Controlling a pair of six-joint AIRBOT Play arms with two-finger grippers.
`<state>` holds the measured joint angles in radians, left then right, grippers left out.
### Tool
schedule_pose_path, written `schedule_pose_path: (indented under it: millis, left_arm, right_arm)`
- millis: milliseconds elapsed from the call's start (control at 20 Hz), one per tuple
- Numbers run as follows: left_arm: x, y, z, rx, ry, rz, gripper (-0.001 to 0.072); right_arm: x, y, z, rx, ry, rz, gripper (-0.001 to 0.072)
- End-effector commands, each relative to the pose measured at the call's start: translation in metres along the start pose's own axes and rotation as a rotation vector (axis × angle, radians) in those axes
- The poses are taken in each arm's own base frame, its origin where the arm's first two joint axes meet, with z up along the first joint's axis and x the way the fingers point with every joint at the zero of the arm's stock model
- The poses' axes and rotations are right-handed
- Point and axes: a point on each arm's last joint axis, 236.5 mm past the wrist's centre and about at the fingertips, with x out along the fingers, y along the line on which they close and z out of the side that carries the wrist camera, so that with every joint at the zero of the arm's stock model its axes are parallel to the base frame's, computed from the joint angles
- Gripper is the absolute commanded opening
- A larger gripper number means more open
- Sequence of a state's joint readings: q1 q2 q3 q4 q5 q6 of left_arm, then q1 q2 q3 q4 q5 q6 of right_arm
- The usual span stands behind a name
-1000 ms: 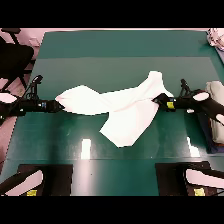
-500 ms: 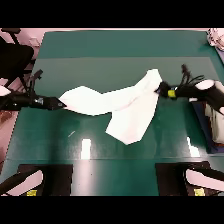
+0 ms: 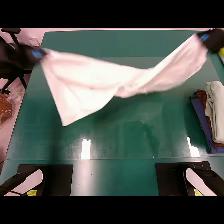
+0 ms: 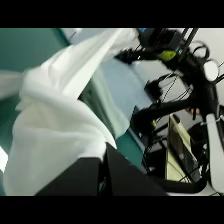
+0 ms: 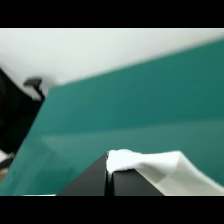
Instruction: Fold the shirts.
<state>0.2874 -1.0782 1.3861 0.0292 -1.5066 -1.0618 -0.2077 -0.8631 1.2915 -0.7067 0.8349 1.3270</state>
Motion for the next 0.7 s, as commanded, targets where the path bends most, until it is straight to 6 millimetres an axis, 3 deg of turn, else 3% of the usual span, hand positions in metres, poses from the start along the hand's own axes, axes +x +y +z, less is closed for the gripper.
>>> schedule_pose_path:
  millis: [0,200,350,500,650]
  left_arm:
    - [-0.026,-0.080,0.055,0.143,-0.146,-0.098,0.0025]
    - [-0.040,-0.108,0.079,0.220,-0.209,-0.047,0.0025]
    - [-0.052,-0.105,0.089,0.239,-0.248,0.003,0.0025]
    - [-0.059,-0.083,0.095,0.213,-0.264,0.101,0.0025]
    - [-0.064,-0.050,0.095,0.192,-0.255,0.240,0.0025]
  right_arm:
    - [-0.071,0.039,0.065,-0.125,-0.200,-0.019,0.0020]
    - [-0.138,0.068,0.107,-0.238,-0.377,-0.091,0.0020]
    - [-0.170,0.079,0.119,-0.305,-0.461,-0.162,0.0020]
    - [-0.181,0.086,0.116,-0.340,-0.476,-0.184,0.0021]
    - [-0.170,0.078,0.108,-0.379,-0.418,-0.191,0.0021]
